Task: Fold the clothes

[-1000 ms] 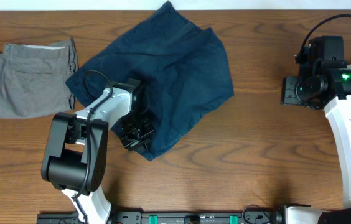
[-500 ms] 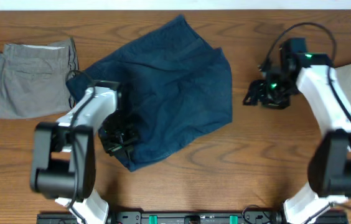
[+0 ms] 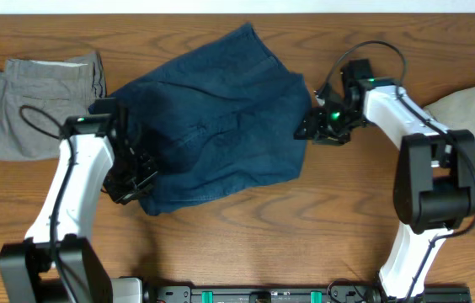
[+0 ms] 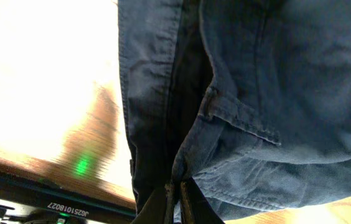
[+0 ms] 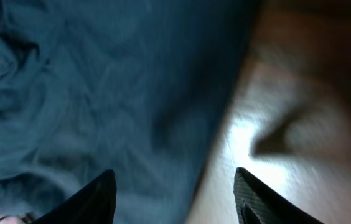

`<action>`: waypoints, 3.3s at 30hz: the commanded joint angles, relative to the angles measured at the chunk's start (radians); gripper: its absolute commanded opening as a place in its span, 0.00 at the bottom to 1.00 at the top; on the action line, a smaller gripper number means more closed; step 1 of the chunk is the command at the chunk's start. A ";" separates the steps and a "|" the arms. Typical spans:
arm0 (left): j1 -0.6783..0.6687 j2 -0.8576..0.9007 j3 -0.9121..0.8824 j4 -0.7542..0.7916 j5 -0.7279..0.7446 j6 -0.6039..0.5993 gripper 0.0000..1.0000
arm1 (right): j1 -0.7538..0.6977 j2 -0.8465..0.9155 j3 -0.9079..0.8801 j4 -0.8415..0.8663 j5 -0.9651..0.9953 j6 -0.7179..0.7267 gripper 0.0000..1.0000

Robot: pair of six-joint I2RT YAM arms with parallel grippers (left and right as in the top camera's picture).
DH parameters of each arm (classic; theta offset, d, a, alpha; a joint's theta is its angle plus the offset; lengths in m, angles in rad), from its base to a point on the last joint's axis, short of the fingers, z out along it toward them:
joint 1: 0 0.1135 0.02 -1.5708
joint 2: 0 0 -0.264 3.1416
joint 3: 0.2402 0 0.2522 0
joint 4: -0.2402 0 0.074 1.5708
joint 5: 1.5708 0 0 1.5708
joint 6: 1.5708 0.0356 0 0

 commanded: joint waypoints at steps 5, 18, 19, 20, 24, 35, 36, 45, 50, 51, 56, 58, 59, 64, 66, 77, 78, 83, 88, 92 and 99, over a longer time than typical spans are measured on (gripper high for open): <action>0.030 -0.065 0.002 -0.002 -0.080 -0.014 0.06 | 0.038 0.029 -0.002 0.029 0.190 0.100 0.60; 0.030 -0.066 0.002 0.032 -0.087 -0.016 0.06 | 0.039 0.016 0.011 0.130 -0.202 -0.175 0.01; 0.030 -0.066 0.002 0.040 -0.087 -0.016 0.06 | 0.029 0.006 0.022 0.113 -0.190 -0.175 0.01; 0.030 -0.066 0.002 0.047 -0.087 -0.017 0.06 | 0.018 -0.008 0.038 0.084 -0.164 -0.174 0.01; 0.030 -0.065 0.002 0.101 -0.087 -0.016 0.06 | -0.013 -0.082 0.188 -0.142 0.116 -0.136 0.01; 0.029 -0.064 0.002 0.146 -0.087 -0.035 0.06 | 0.117 -0.116 0.491 -0.544 0.441 -0.200 0.35; 0.029 -0.064 0.002 0.145 -0.087 -0.035 0.06 | 0.116 -0.116 0.481 -0.547 0.494 -0.159 0.35; 0.029 -0.064 0.001 0.108 -0.087 -0.035 0.06 | 0.058 -0.114 0.261 -0.639 0.560 -0.058 0.40; 0.029 -0.064 -0.003 0.003 -0.088 -0.034 0.06 | 0.061 -0.114 0.082 -0.580 0.404 -0.084 0.41; 0.029 -0.064 -0.003 -0.017 -0.088 -0.030 0.06 | 0.064 -0.114 0.045 -0.566 0.380 -0.084 0.42; 0.029 -0.064 -0.003 -0.088 -0.088 -0.021 0.06 | 0.069 -0.114 -0.103 -0.489 0.301 -0.051 0.44; 0.029 -0.064 -0.003 -0.101 -0.088 -0.009 0.06 | 0.069 -0.114 -0.149 -0.454 0.261 -0.042 0.45; 0.029 -0.064 -0.003 -0.105 -0.088 -0.007 0.06 | 0.069 -0.114 -0.168 -0.439 0.240 -0.042 0.45; 0.029 -0.064 -0.003 -0.116 -0.088 -0.007 0.06 | 0.069 -0.114 -0.263 -0.356 0.214 0.018 0.46; 0.029 -0.064 -0.004 -0.117 -0.087 -0.007 0.06 | 0.069 -0.114 -0.289 -0.322 0.216 0.036 0.46; 0.029 -0.064 -0.004 -0.117 -0.087 0.000 0.37 | 0.066 -0.114 -0.314 -0.231 0.508 0.227 0.04; 0.029 -0.064 -0.004 -0.117 -0.087 0.008 0.43 | 0.066 -0.114 -0.314 -0.227 0.515 0.233 0.01; 0.029 -0.064 -0.004 -0.102 -0.087 0.015 0.58 | 0.060 -0.114 -0.314 -0.239 0.590 0.242 0.01; 0.029 -0.064 -0.004 0.061 -0.087 0.014 0.58 | 0.018 -0.114 -0.315 -0.292 0.713 0.280 0.01; 0.029 -0.053 -0.004 0.247 -0.088 0.014 0.59 | -0.052 -0.114 -0.315 -0.315 0.739 0.279 0.01; 0.027 0.062 -0.004 0.480 -0.078 0.003 0.59 | -0.140 -0.115 -0.315 -0.320 0.743 0.233 0.01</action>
